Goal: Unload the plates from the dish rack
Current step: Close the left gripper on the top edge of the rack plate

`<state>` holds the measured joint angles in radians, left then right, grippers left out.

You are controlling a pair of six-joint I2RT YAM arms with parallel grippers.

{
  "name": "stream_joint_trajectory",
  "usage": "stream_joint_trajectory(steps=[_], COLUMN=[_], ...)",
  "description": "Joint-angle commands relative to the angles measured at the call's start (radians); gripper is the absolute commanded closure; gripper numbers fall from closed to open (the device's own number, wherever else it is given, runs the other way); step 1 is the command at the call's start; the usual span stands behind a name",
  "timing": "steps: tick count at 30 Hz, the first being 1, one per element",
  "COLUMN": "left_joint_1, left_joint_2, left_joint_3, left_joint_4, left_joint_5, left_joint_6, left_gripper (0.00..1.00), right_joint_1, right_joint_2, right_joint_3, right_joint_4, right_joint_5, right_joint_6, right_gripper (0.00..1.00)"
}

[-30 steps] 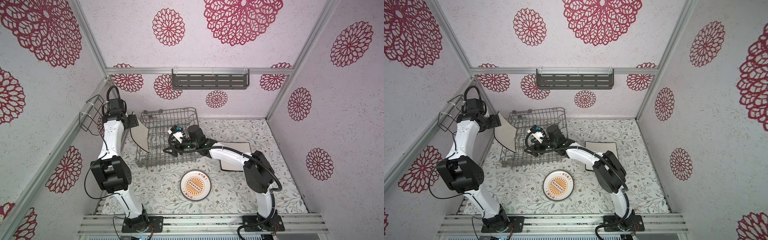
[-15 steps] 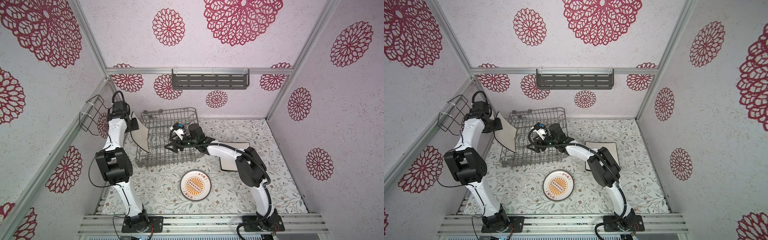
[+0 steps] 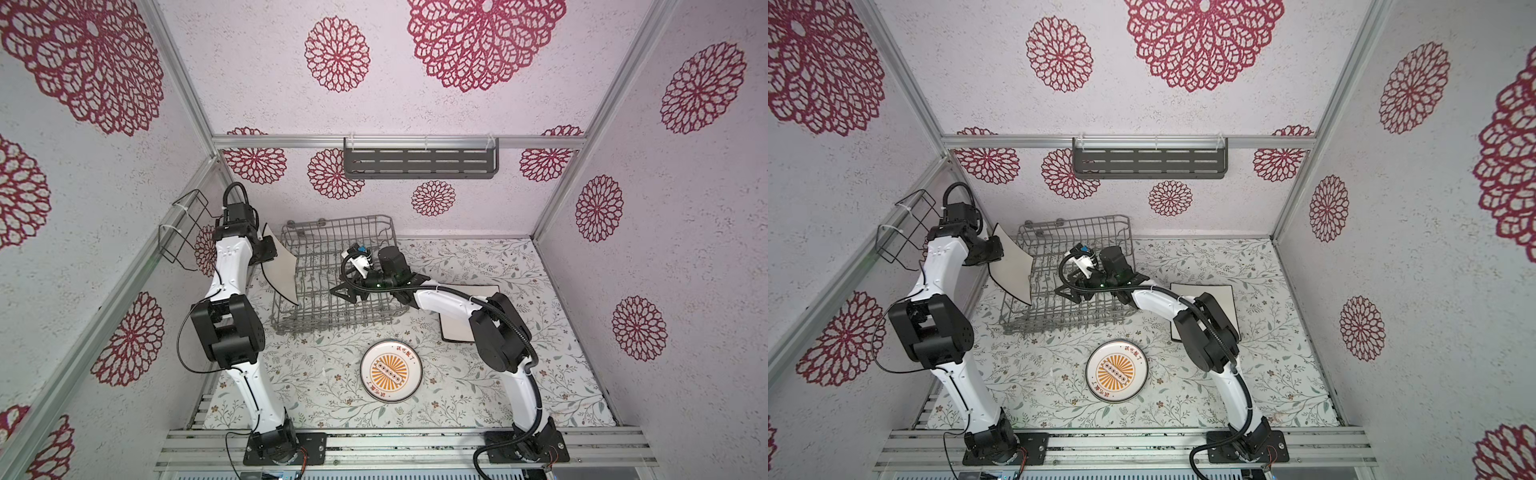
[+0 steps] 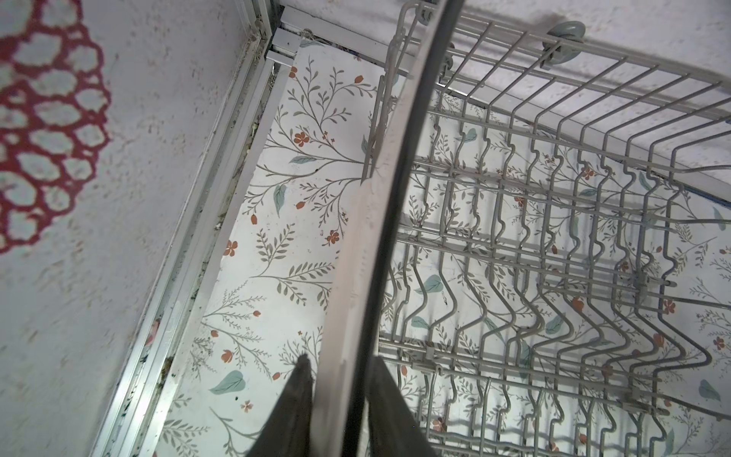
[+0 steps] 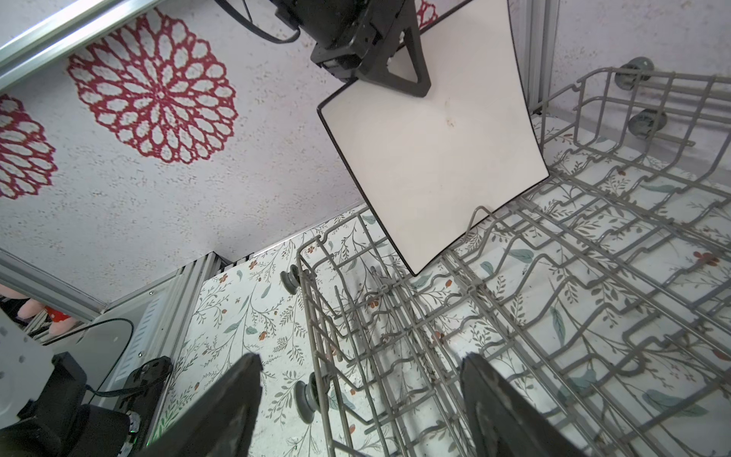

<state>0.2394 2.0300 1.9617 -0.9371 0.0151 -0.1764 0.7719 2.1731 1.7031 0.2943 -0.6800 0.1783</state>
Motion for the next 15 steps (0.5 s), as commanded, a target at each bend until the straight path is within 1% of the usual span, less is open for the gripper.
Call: stream_joint_trajectory(steps=[1,4,12,15], left_joint_1=[-0.003,-0.003,-0.003,-0.002], left_joint_2=[0.018,0.018,-0.015,-0.037], left_joint_3=[0.021,0.019,-0.008,-0.024], left_joint_4=[-0.005,-0.009,0.009,0.021], left_joint_5=[0.038,0.044,0.066,0.063], left_joint_6=[0.013,0.012,0.007,0.006], left_gripper=[0.76,0.80,0.97,1.00], right_joint_1=[-0.010,-0.011,-0.013,-0.014], right_joint_2=[-0.004,-0.004,-0.030,-0.046], right_joint_3=[0.033,0.033,0.027,0.016], right_joint_4=[0.031,0.025,-0.022,-0.035], right_joint_5=[0.003,0.013,0.050,0.071], right_joint_6=[0.010,0.008,-0.015,-0.026], right_gripper=[0.18,0.19,0.19,0.19])
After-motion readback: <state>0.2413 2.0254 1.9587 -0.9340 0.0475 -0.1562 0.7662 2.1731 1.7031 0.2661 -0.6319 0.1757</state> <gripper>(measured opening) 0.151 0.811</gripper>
